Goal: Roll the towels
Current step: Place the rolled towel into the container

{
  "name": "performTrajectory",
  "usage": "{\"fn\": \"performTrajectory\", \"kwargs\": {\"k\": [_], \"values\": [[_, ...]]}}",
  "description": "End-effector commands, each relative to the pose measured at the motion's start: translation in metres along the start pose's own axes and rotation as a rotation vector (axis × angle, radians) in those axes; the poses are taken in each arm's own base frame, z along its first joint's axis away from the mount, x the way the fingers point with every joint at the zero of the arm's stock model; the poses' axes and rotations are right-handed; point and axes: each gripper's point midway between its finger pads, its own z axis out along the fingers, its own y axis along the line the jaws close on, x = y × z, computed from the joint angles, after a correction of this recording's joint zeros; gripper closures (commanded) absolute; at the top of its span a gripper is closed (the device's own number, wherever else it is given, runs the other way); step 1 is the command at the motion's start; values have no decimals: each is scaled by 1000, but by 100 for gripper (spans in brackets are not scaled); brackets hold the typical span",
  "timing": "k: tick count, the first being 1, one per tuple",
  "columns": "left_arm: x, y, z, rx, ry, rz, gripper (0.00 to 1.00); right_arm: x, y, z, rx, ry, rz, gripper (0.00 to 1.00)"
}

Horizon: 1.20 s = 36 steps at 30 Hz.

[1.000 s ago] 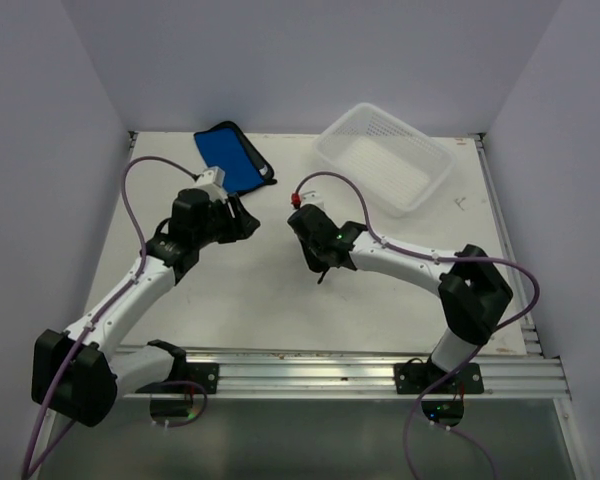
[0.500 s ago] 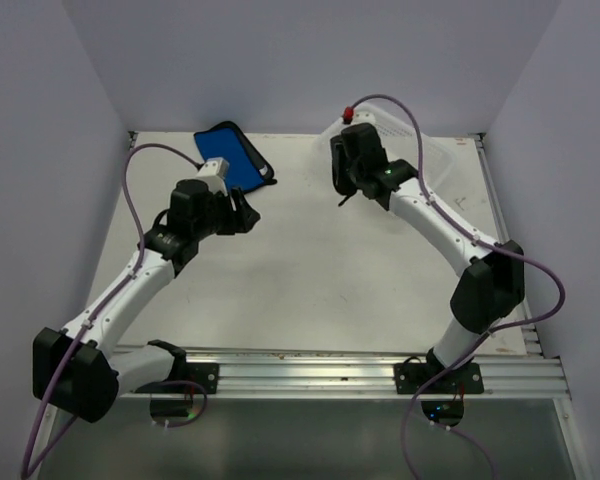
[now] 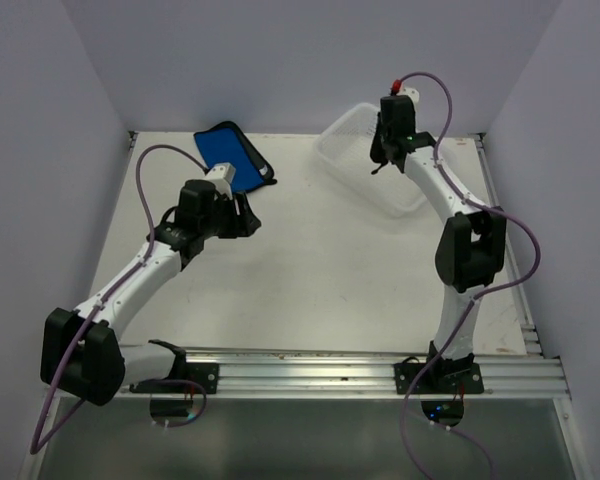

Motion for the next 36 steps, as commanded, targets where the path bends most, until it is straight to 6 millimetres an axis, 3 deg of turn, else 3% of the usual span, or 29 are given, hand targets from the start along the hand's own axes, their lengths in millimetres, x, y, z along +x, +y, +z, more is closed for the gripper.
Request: {"fn": "performTrajectory", "kwargs": {"k": [1,3,7,11,14,20,25,29,36], "values": [[2,3,2,14,15,20,39,-19,-1,23,20,-69,80,100],[3,2,3,19,19,20,39,-18,-16,34,52,-66,113,100],[5,2,6,33,33,11,39,3,-35,63,71,-7,155,100],[9,2,10,50,52,-2,39,42,-57,87,103,83,172,100],[10,1,10,61,59,-11,39,65,-68,95,139,136,149,100],[12,-1,11,80,63,-20,39,94,-83,93,200,204,134,100],[10,-2,9,88,58,-20,39,112,-88,98,228,265,114,89],[13,-3,9,97,65,-24,39,126,-94,98,256,297,105,74],[15,-5,9,113,70,-30,39,134,-99,99,272,328,102,56]]}}
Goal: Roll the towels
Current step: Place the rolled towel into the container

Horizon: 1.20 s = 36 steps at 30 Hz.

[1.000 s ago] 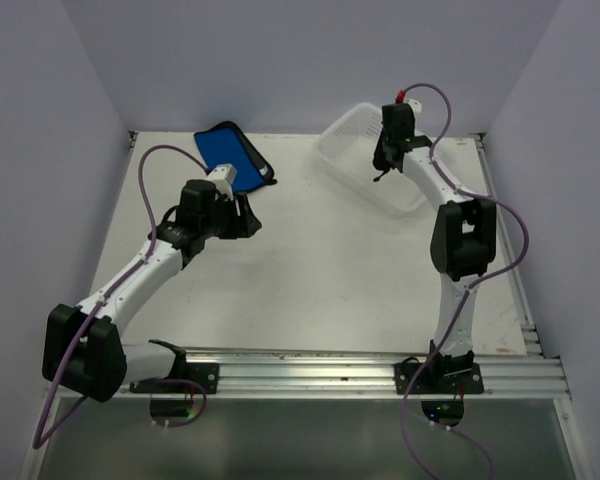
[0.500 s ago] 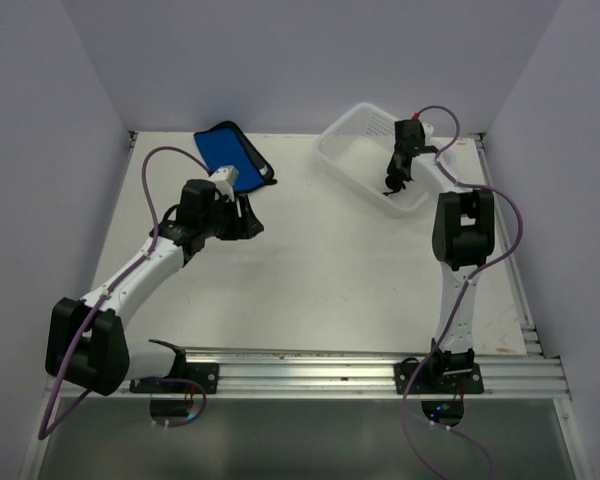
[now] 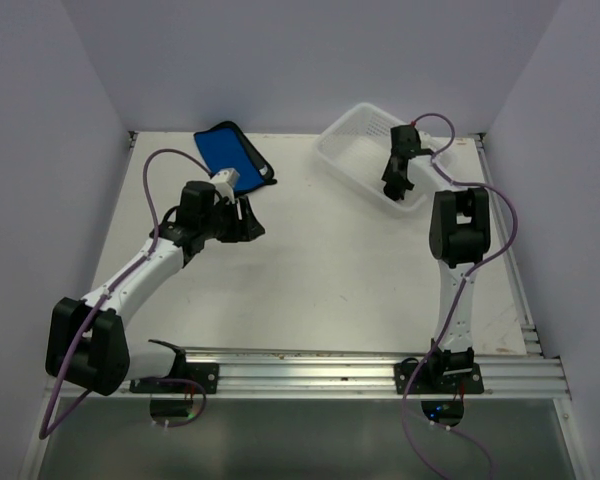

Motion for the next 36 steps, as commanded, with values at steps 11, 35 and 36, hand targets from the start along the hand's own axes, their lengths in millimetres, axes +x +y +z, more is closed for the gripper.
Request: {"fn": "performTrajectory", "kwargs": {"k": [11,35,36], "values": [[-8,-7,-2,48,-33,4,39,-8,-4,-8,13,26,-20,34],[-12,-11,-9,62,-54,16,38,-40,-3,-50,-27,-33,-40,29],[-12,-11,-9,60,-55,16,38,-42,-3,-51,-33,-42,-38,27]]}}
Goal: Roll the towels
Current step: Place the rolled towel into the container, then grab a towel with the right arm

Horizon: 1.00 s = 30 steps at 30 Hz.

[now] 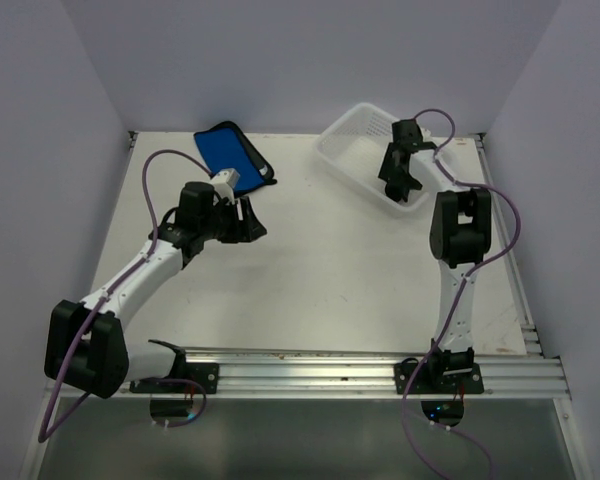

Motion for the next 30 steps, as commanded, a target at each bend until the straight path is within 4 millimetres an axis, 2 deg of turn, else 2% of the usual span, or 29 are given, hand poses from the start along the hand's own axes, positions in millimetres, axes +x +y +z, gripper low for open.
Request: {"fn": "performTrajectory", "kwargs": {"k": [1,4,9,10,11,13,15,17,18,20,21,23,24,26,27,29,30], "values": [[-13,-6,-7,29,-51,11,34,-43,3,-47,-72,-110,17,23],[-13,-6,-7,32,-50,12,27,-56,8,-54,-96,-143,21,20],[-15,-4,-8,27,-56,8,24,-66,6,-69,-111,-183,37,18],[-15,-4,-8,28,-56,7,24,-62,4,-69,-107,-179,36,18],[-15,-4,-8,28,-58,8,24,-70,6,-80,-129,-212,46,18],[-14,-4,-8,28,-56,7,24,-68,5,-84,-149,-222,35,18],[-14,-3,-7,26,-56,7,24,-81,11,-104,-205,-289,42,18],[-15,-3,-8,25,-59,8,24,-82,13,-109,-233,-315,43,18],[-15,-2,-7,19,-59,8,24,-87,13,-120,-243,-340,38,18],[-16,-2,-8,14,-64,9,24,-87,19,-129,-263,-366,25,18],[-17,0,-8,5,-66,10,24,-92,19,-142,-278,-393,24,18],[-20,2,-10,-15,-77,11,24,-88,30,-154,-316,-428,17,19],[-22,3,-12,-20,-86,14,24,-88,43,-174,-369,-460,5,20],[-26,4,-16,-40,-105,17,25,-81,60,-187,-411,-487,-24,21],[-30,10,-18,-74,-125,15,25,-73,81,-203,-471,-494,-60,23],[-37,19,-27,-134,-160,-1,26,-64,108,-219,-543,-504,-105,26],[-42,29,-31,-196,-188,-9,26,-57,122,-224,-575,-502,-126,32]]}}
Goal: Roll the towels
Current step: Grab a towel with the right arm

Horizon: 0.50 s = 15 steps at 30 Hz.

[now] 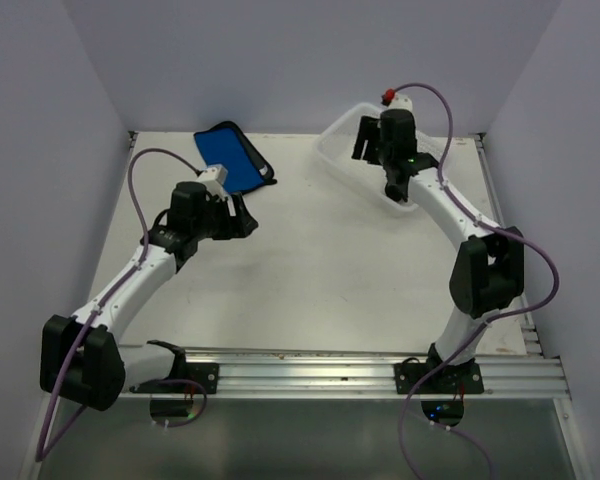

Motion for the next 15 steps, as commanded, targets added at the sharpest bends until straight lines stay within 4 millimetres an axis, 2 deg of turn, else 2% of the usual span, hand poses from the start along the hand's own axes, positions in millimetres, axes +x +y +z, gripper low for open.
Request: {"fn": "performTrajectory", "kwargs": {"k": [1,3,4,5,6,7,8,9,10,12,13,14,15], "values": [[-29,23,-19,-152,-118,-17,26,-9,96,-20,-275,-60,-72,33],[-39,38,-28,-241,-170,-47,26,4,125,-17,-335,-15,-75,40],[-39,42,-30,-265,-174,-54,26,6,151,-20,-391,-3,-88,43],[-42,46,-33,-283,-188,-70,26,32,169,-8,-438,62,-106,44],[-43,48,-34,-295,-194,-75,26,43,179,-2,-450,88,-111,45],[-42,50,-34,-299,-191,-78,26,44,202,-7,-484,88,-123,45],[-44,51,-35,-301,-195,-78,26,71,210,10,-487,138,-140,44],[-43,51,-34,-298,-191,-79,26,70,232,7,-523,127,-144,42],[-44,52,-35,-300,-192,-82,26,106,237,25,-520,204,-167,40],[-43,52,-34,-294,-186,-84,26,126,251,33,-533,241,-188,39],[-44,52,-34,-293,-186,-85,26,127,267,31,-551,244,-201,38],[-43,51,-34,-289,-183,-85,26,136,273,35,-554,253,-211,37],[-44,50,-34,-281,-182,-86,26,162,276,46,-546,289,-228,36]]}}
